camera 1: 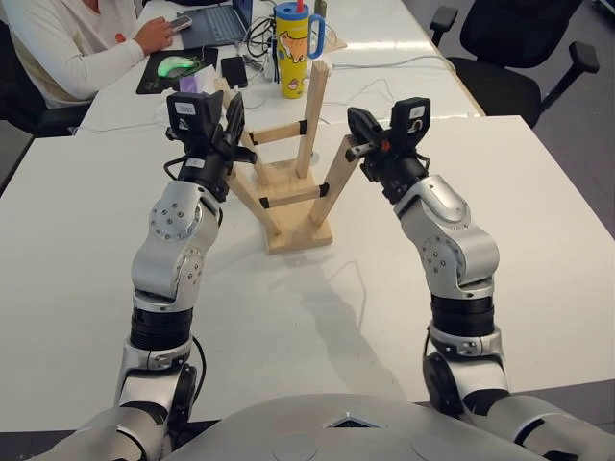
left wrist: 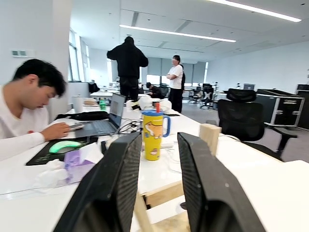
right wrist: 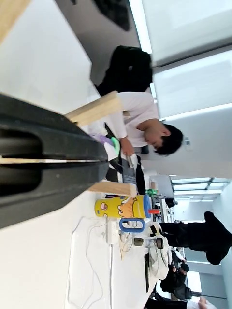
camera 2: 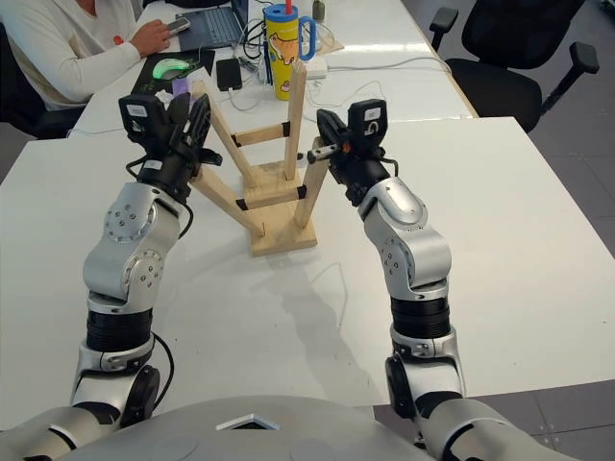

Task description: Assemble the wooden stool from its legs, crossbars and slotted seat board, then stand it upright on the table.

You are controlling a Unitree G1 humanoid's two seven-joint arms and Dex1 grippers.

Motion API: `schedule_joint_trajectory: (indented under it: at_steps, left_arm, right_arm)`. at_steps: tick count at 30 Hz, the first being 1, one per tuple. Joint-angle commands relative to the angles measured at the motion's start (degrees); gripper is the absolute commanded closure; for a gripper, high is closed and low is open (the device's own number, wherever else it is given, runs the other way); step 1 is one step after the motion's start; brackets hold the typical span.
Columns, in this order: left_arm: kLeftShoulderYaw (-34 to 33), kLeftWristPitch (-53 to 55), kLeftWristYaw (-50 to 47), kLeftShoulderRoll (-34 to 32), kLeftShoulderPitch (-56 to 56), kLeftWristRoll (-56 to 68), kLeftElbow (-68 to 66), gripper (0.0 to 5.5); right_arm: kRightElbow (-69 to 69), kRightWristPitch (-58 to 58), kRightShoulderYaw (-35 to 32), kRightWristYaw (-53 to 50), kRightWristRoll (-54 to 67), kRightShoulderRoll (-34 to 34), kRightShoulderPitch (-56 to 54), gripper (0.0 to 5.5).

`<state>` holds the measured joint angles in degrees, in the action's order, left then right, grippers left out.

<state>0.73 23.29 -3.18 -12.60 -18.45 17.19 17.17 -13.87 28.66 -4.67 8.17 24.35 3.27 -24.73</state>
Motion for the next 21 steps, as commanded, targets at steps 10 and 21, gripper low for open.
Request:
schedule_joint_trajectory:
  at_steps: [10,21]
  left_arm:
    - [-10.57,-8.24,-4.77,2.61,-0.91,-5.43,-3.28,4.14]
    - [-14.19,-7.89,-5.22,2.4,-2.35,-6.07,-3.64,4.14]
  right_arm:
    - [18.85,-2.53,2.55,7.45,-10.07,11.43,-1.24,5.49]
    - [-10.62,11.36,12.12,45.75,17.64,21.95,0.17,5.49]
